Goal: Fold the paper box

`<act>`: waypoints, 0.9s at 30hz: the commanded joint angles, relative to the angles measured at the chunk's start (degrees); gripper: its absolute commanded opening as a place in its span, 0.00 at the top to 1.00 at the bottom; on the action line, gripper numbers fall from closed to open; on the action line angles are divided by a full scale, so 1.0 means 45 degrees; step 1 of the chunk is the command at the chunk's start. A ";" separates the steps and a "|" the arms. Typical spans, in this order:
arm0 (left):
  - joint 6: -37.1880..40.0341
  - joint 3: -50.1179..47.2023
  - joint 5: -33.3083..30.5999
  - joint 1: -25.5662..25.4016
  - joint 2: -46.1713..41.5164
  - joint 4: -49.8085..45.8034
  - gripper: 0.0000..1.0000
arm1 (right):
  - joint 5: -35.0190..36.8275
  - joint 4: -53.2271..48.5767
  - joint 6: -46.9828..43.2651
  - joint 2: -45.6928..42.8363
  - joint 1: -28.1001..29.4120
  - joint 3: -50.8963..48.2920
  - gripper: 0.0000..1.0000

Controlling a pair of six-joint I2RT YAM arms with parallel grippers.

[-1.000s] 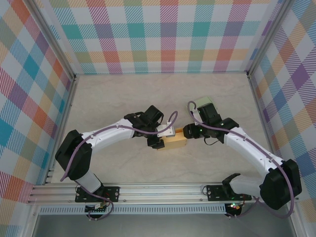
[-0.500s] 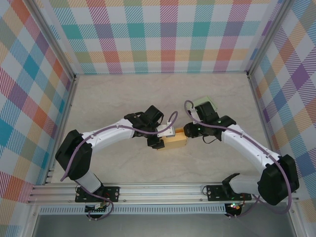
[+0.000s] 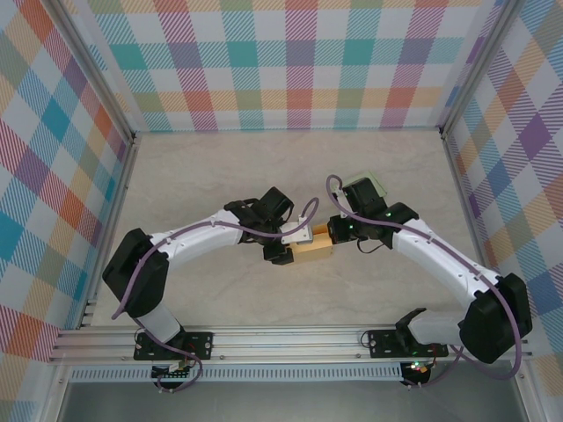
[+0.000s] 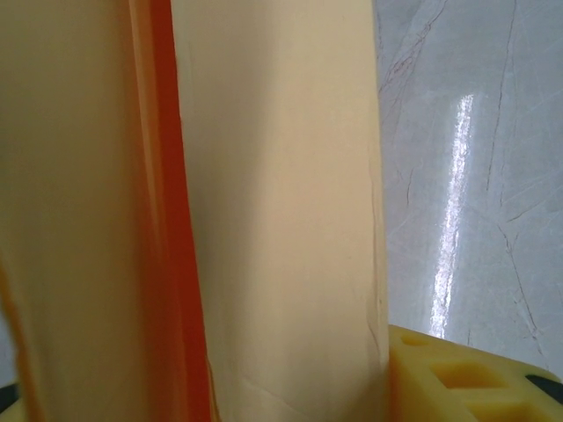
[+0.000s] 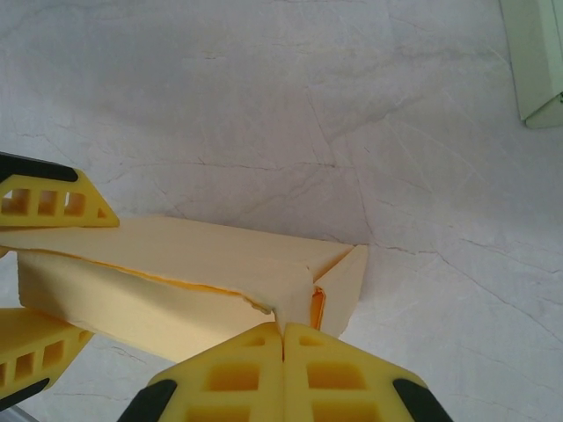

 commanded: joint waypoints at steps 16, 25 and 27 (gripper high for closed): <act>-0.0158 0.0409 -0.0112 -0.0139 0.0236 -0.0285 0.53 | -0.0141 0.0301 0.1623 0.0162 0.0148 -0.0994 0.96; -0.0197 0.0355 -0.0146 -0.0155 0.0091 -0.0276 0.50 | 0.0744 0.0245 0.1468 -0.0185 0.0158 -0.1416 0.96; -0.0197 0.0285 -0.0275 -0.0148 -0.0034 -0.0162 0.44 | 0.0916 0.0153 0.1405 -0.0224 0.0158 -0.1391 0.96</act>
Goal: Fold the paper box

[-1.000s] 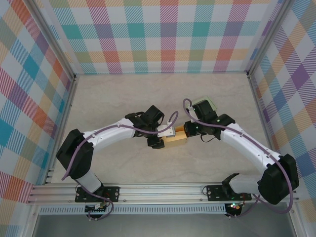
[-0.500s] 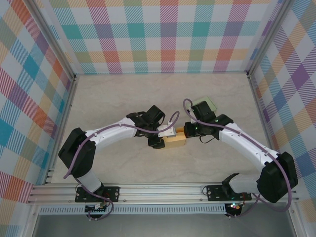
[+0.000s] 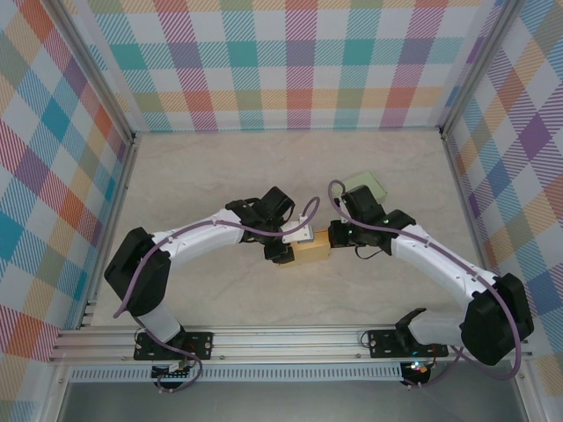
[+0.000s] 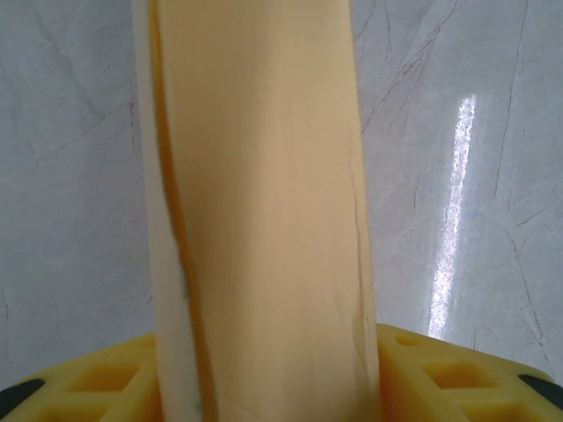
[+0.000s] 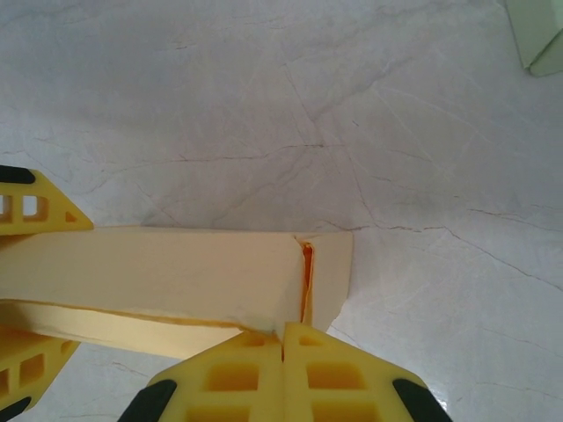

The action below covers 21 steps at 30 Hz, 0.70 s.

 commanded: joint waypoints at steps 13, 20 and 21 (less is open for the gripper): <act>-0.1064 -0.2154 -0.1067 -0.0139 -0.3063 0.2674 0.08 | 0.0542 -0.0812 -0.0302 0.0014 0.0143 -0.0064 0.96; -0.3039 -0.3513 -0.1990 -0.0148 -0.5451 0.4249 0.11 | 0.0544 -0.0944 -0.0409 0.0210 0.0346 0.0289 0.95; -0.3415 -0.3549 -0.2138 -0.0142 -0.5739 0.4153 0.14 | 0.0568 -0.0997 -0.0402 0.0259 0.0375 0.0347 0.95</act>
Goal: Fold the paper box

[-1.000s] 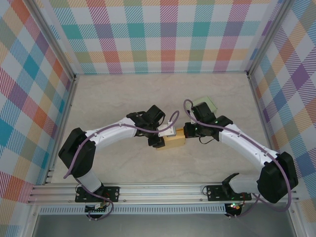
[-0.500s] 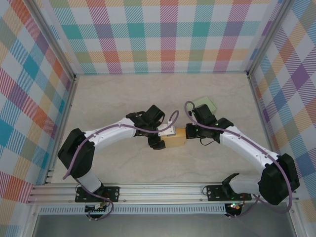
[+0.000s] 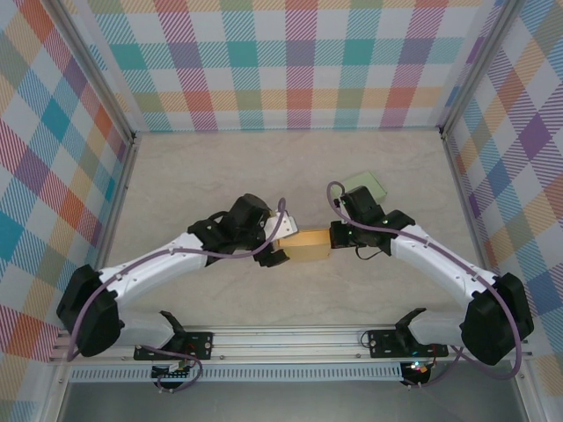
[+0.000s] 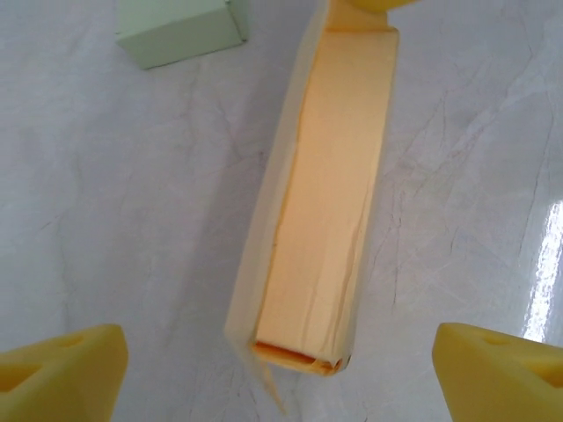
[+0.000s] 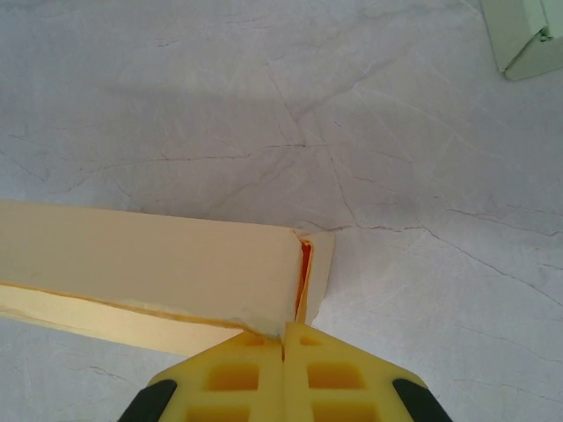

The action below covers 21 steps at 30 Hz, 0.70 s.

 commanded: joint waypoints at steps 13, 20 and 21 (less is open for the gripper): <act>-0.5950 -0.0367 -0.2409 -0.0137 -0.2458 -0.2308 0.50 | 0.0448 -0.1200 -0.0117 0.0521 0.0418 0.0849 0.94; -0.6301 -0.0164 -0.2842 -0.0877 -0.2035 -0.2578 0.44 | 0.0431 -0.1223 -0.0063 0.0646 0.0487 0.0935 0.94; -0.6364 -0.0148 -0.2804 -0.0957 -0.1947 -0.2498 0.43 | 0.0431 -0.1212 -0.0064 0.0648 0.0496 0.0946 0.94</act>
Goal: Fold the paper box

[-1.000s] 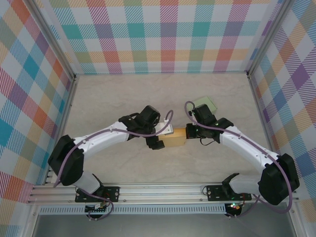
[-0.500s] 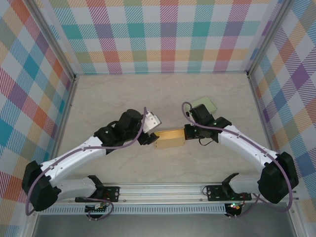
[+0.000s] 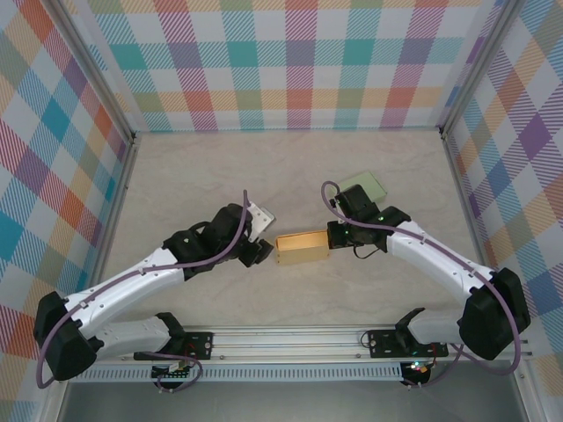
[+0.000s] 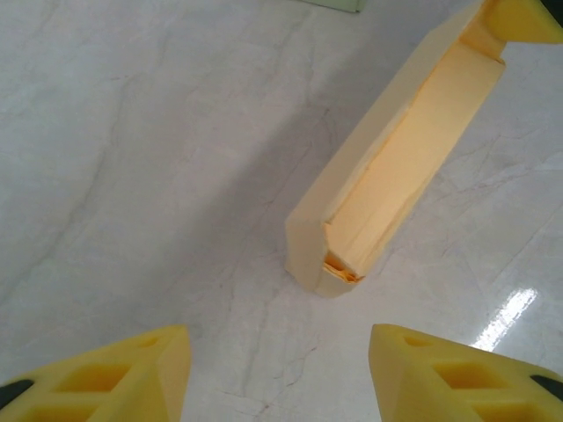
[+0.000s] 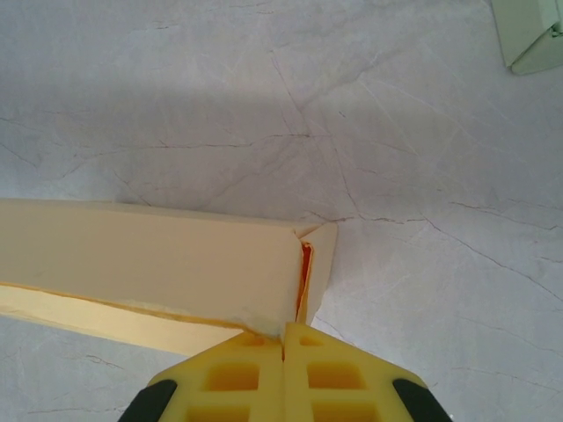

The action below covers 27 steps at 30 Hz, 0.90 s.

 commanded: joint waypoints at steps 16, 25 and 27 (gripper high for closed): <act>-0.1941 0.1585 -0.3154 -0.1589 0.2786 -0.0583 0.50 | 0.0066 -0.0451 -0.0026 0.0139 0.0181 0.0321 0.94; -0.2572 0.1817 -0.3137 -0.1588 0.3266 -0.0887 0.59 | 0.0051 -0.0450 -0.0095 0.0089 0.0212 0.0301 0.94; -0.2664 0.1778 -0.2992 -0.1603 0.3329 -0.0786 0.59 | 0.0028 -0.0419 -0.0104 0.0080 0.0211 0.0283 0.94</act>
